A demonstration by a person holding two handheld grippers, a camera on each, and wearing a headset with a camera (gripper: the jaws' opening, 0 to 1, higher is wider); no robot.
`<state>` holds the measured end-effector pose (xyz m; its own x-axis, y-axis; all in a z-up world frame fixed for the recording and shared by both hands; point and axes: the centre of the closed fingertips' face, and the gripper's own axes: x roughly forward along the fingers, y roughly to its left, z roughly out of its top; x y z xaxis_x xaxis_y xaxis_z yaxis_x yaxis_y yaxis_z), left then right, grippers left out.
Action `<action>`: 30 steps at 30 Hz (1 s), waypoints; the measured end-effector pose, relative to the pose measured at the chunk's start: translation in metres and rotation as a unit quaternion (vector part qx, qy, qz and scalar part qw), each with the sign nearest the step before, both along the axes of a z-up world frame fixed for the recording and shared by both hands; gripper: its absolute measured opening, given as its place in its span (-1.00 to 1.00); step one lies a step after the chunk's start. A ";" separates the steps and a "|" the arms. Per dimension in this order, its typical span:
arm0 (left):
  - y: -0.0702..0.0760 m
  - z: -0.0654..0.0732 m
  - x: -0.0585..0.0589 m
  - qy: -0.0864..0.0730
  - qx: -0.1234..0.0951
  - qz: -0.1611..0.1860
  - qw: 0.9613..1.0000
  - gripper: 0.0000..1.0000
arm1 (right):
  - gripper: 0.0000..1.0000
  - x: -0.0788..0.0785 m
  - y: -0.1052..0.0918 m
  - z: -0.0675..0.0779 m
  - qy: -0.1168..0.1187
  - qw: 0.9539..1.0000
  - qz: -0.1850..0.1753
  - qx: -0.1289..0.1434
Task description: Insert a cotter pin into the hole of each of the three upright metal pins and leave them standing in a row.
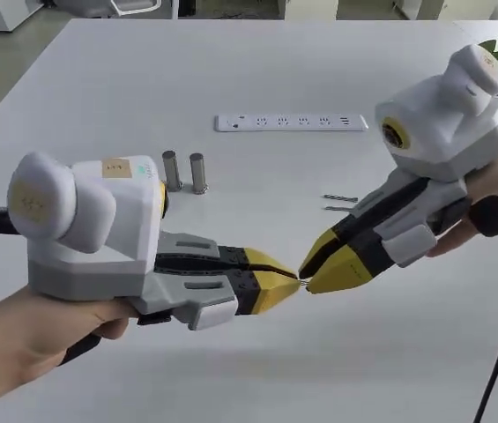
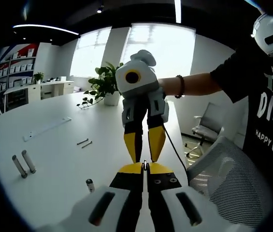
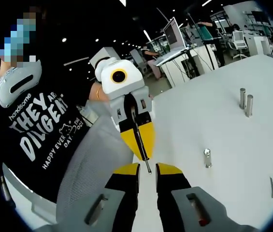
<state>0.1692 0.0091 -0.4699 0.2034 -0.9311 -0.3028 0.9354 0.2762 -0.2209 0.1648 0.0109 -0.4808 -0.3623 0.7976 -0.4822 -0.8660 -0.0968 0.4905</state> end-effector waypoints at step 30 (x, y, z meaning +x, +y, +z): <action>-0.001 0.004 -0.006 0.001 -0.023 -0.016 1.000 -1.00 | -1.00 -0.012 0.004 0.005 -0.053 0.997 0.052 0.033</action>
<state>0.1628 0.0082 -0.4656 0.1735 -0.9497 -0.2606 0.9431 0.2364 -0.2338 0.1527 0.0153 -0.4759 -0.3945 0.7897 -0.4698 -0.8964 -0.2184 0.3857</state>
